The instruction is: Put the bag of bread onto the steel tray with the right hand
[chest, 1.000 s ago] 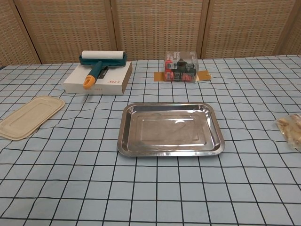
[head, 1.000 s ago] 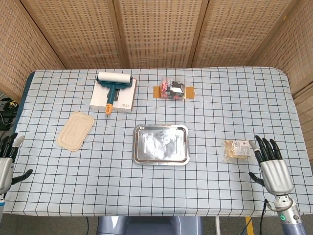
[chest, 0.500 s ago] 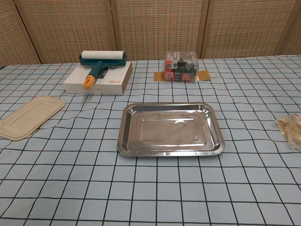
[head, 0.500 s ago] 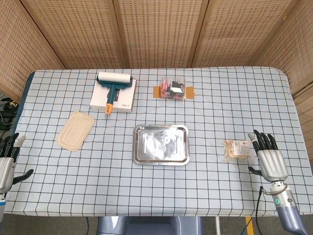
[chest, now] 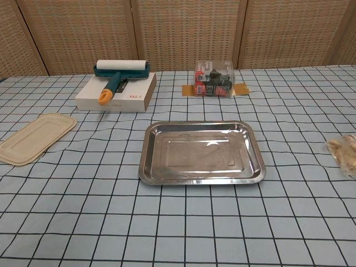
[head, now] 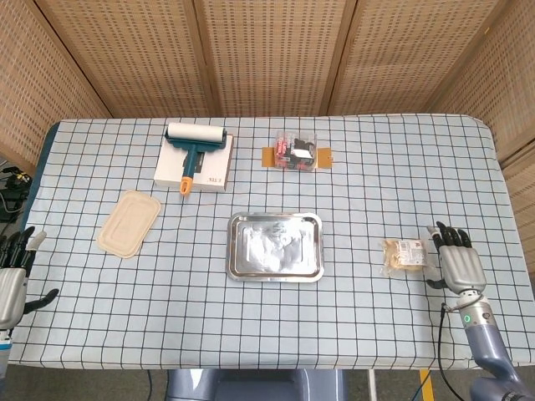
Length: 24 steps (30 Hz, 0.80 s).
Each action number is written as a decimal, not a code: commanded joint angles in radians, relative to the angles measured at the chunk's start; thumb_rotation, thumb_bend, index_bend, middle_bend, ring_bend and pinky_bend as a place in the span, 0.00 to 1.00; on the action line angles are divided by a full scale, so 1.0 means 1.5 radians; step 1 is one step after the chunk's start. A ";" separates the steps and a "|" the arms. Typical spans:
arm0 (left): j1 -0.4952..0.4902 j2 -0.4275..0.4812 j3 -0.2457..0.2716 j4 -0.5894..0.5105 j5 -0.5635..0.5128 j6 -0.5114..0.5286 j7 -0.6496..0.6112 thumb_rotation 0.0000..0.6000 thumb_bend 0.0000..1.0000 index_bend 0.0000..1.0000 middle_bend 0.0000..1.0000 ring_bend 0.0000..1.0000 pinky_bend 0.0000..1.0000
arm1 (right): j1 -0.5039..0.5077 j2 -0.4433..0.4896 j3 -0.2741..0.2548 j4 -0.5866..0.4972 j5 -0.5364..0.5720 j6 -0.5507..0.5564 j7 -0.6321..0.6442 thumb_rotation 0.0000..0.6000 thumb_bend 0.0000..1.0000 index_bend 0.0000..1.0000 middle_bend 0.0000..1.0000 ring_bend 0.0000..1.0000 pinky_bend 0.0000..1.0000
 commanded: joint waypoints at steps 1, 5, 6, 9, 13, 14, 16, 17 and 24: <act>0.000 -0.001 0.000 0.001 0.000 -0.001 0.001 1.00 0.07 0.00 0.00 0.00 0.00 | 0.010 -0.017 0.003 0.028 0.006 -0.015 0.020 1.00 0.08 0.04 0.00 0.00 0.00; -0.003 -0.003 0.001 0.001 -0.001 -0.006 0.007 1.00 0.07 0.00 0.00 0.00 0.00 | 0.016 -0.033 -0.001 0.046 -0.006 -0.016 0.035 1.00 0.08 0.06 0.00 0.00 0.00; -0.003 -0.004 0.002 0.001 -0.001 -0.006 0.007 1.00 0.07 0.00 0.00 0.00 0.00 | 0.018 -0.036 -0.003 0.048 -0.007 -0.019 0.035 1.00 0.08 0.07 0.00 0.00 0.00; -0.003 -0.004 0.002 0.001 0.001 -0.005 0.008 1.00 0.07 0.00 0.00 0.00 0.00 | 0.028 -0.047 -0.003 0.058 -0.001 -0.033 0.030 1.00 0.09 0.09 0.00 0.00 0.00; -0.002 -0.003 0.002 0.001 0.000 -0.004 0.004 1.00 0.07 0.00 0.00 0.00 0.00 | 0.041 -0.059 -0.001 0.065 0.013 -0.053 0.022 1.00 0.12 0.13 0.00 0.00 0.00; -0.002 -0.003 0.001 0.001 -0.001 -0.005 0.003 1.00 0.07 0.00 0.00 0.00 0.00 | 0.044 -0.062 0.000 0.066 0.016 -0.057 0.021 1.00 0.14 0.14 0.00 0.00 0.01; -0.003 -0.003 0.001 0.002 -0.002 -0.007 0.002 1.00 0.07 0.00 0.00 0.00 0.00 | 0.050 -0.071 0.000 0.073 0.019 -0.061 0.016 1.00 0.20 0.17 0.00 0.00 0.06; -0.004 -0.003 0.001 0.002 -0.003 -0.008 0.002 1.00 0.07 0.00 0.00 0.00 0.00 | 0.052 -0.075 0.000 0.078 0.021 -0.063 0.014 1.00 0.25 0.19 0.01 0.00 0.10; -0.004 -0.002 0.000 0.003 -0.005 -0.009 -0.002 1.00 0.07 0.00 0.00 0.00 0.00 | 0.057 -0.124 0.006 0.122 0.010 -0.020 0.007 1.00 0.41 0.51 0.40 0.42 0.49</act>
